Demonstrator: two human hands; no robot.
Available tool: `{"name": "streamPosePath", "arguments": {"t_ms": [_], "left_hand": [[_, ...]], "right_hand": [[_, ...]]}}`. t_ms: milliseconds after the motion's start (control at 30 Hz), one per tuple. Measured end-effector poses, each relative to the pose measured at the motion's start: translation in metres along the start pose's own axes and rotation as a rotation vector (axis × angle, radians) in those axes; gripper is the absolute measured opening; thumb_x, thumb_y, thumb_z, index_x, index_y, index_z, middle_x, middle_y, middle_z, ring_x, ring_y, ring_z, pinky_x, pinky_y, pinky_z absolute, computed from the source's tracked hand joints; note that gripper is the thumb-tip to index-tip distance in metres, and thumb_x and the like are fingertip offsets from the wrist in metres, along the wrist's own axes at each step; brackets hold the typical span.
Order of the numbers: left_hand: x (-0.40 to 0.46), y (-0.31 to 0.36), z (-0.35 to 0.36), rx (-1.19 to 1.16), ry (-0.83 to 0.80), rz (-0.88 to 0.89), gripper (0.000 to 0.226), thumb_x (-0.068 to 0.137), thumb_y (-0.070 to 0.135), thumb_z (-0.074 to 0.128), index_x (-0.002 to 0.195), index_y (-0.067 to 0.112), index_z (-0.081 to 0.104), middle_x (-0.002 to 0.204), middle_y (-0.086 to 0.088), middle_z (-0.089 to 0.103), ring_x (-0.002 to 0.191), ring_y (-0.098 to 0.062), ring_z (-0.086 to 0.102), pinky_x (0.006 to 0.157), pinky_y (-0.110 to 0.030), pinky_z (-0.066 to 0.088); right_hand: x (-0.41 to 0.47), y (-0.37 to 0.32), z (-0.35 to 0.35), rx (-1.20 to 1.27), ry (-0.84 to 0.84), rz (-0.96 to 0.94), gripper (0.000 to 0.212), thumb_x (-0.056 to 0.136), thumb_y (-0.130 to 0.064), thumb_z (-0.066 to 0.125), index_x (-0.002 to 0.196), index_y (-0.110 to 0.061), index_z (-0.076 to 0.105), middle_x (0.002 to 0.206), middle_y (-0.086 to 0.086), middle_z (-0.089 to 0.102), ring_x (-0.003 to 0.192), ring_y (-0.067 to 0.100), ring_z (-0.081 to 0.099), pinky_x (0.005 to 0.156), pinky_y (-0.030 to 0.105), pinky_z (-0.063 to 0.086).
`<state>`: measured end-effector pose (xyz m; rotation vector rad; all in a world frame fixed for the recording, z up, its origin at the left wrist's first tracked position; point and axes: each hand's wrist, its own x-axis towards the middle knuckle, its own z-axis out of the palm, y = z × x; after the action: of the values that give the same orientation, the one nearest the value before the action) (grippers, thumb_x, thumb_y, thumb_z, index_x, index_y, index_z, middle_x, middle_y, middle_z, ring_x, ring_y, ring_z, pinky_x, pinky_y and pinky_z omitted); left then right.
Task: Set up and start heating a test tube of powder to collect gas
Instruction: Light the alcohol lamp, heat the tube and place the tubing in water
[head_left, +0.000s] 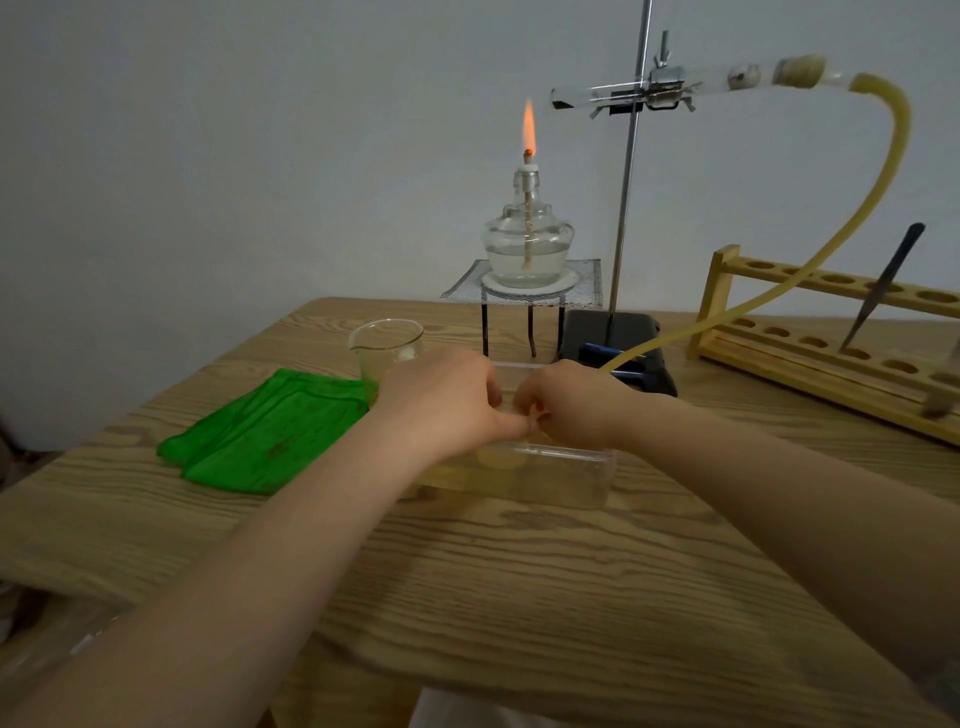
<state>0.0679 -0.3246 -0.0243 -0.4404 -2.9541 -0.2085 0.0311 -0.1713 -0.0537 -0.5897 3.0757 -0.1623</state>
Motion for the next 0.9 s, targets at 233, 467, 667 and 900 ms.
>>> {"name": "streamPosePath", "arguments": {"t_ms": [233, 467, 667, 900], "left_hand": [[-0.0009, -0.0001, -0.0007, -0.012, -0.017, -0.001, 0.057, 0.068, 0.073, 0.058, 0.107, 0.032, 0.064, 0.1, 0.012, 0.065, 0.091, -0.012, 0.06, 0.077, -0.034, 0.052], [-0.0012, 0.0002, -0.0004, -0.045, 0.002, -0.001, 0.063, 0.069, 0.076, 0.053, 0.113, 0.031, 0.063, 0.105, 0.013, 0.065, 0.094, -0.011, 0.06, 0.081, -0.037, 0.052], [-0.0026, -0.0002, -0.0001, -0.048, 0.014, 0.014, 0.058, 0.072, 0.074, 0.052, 0.111, 0.031, 0.063, 0.104, 0.012, 0.065, 0.093, -0.01, 0.06, 0.079, -0.035, 0.053], [0.0006, -0.0034, 0.0028, -0.069, 0.025, 0.017, 0.058, 0.072, 0.074, 0.052, 0.109, 0.032, 0.064, 0.103, 0.013, 0.065, 0.092, -0.01, 0.061, 0.078, -0.037, 0.054]], "right_hand": [[0.0001, 0.0005, 0.0002, -0.008, 0.01, -0.001, 0.036, 0.086, -0.004, 0.052, 0.106, -0.031, 0.066, 0.091, -0.008, 0.056, 0.086, 0.02, 0.062, 0.074, 0.043, 0.058], [0.0003, 0.0002, 0.0016, -0.012, 0.035, -0.001, 0.036, 0.086, -0.004, 0.05, 0.104, -0.031, 0.066, 0.095, -0.003, 0.064, 0.084, 0.021, 0.062, 0.072, 0.044, 0.058], [0.0006, 0.0005, 0.0025, -0.01, 0.047, -0.004, 0.034, 0.087, -0.006, 0.05, 0.104, -0.031, 0.066, 0.092, -0.003, 0.062, 0.083, 0.021, 0.062, 0.072, 0.043, 0.057], [-0.0019, -0.0014, 0.0003, -0.017, 0.05, -0.007, 0.028, 0.089, -0.009, 0.051, 0.1, -0.03, 0.066, 0.09, -0.002, 0.064, 0.082, 0.021, 0.062, 0.072, 0.042, 0.057]]}}
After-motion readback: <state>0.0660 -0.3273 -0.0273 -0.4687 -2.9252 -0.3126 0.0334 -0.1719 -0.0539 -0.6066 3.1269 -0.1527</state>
